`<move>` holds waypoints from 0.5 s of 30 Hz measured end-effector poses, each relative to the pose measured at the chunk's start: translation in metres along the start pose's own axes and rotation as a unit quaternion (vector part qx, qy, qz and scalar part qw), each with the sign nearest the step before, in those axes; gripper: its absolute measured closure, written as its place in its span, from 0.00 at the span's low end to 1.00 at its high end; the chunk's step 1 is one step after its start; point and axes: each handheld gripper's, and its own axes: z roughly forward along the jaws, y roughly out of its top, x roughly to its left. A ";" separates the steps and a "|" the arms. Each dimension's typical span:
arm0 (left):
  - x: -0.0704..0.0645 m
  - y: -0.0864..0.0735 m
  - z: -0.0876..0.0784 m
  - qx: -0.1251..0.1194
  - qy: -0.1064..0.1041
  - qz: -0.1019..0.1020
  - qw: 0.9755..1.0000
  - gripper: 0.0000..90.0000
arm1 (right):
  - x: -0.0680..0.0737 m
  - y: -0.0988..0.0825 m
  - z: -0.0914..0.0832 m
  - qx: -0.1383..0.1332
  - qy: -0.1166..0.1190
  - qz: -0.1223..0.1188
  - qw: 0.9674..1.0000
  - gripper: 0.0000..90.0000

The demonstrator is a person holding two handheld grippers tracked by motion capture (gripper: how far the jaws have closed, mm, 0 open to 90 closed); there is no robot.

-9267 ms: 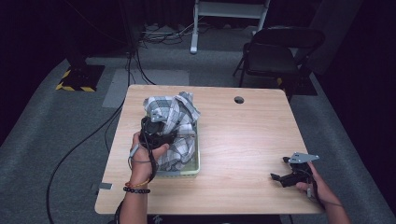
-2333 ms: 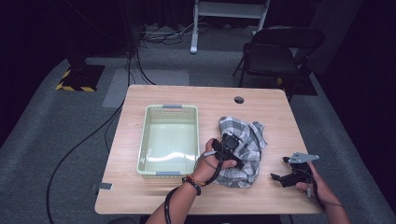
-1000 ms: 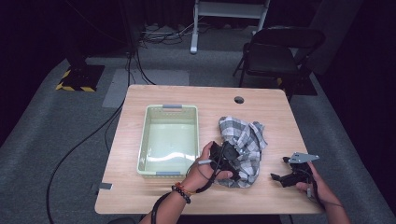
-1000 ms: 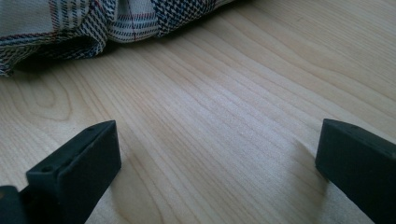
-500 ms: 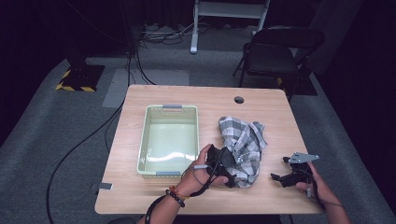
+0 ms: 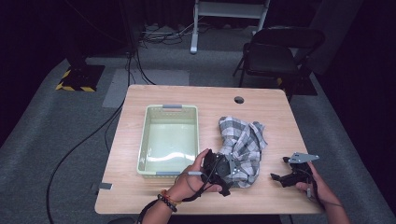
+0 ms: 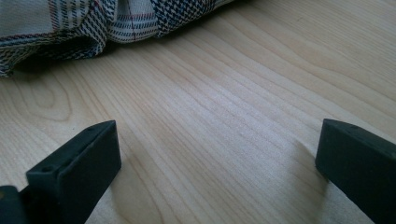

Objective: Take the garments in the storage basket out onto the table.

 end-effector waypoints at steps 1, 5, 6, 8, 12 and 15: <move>-0.001 -0.002 -0.001 -0.002 -0.002 0.002 1.000 0.05 | 0.000 0.000 0.000 0.000 0.000 0.000 1.000 0.00; -0.006 -0.009 -0.004 -0.001 -0.003 0.008 1.000 0.04 | 0.000 0.000 0.000 0.000 0.000 0.000 1.000 0.00; -0.008 -0.011 -0.005 -0.003 -0.005 0.007 1.000 0.04 | 0.000 0.000 0.000 0.000 0.000 0.000 1.000 0.00; -0.010 -0.015 -0.007 -0.003 -0.004 0.010 1.000 0.04 | 0.000 0.000 0.000 0.000 0.000 0.000 1.000 0.00; -0.012 -0.023 -0.008 0.002 -0.003 0.015 1.000 0.04 | 0.000 0.000 0.000 0.000 0.000 0.000 1.000 0.00; -0.013 -0.030 -0.010 -0.003 -0.003 0.019 1.000 0.05 | 0.000 0.000 0.000 0.000 0.000 0.000 1.000 0.00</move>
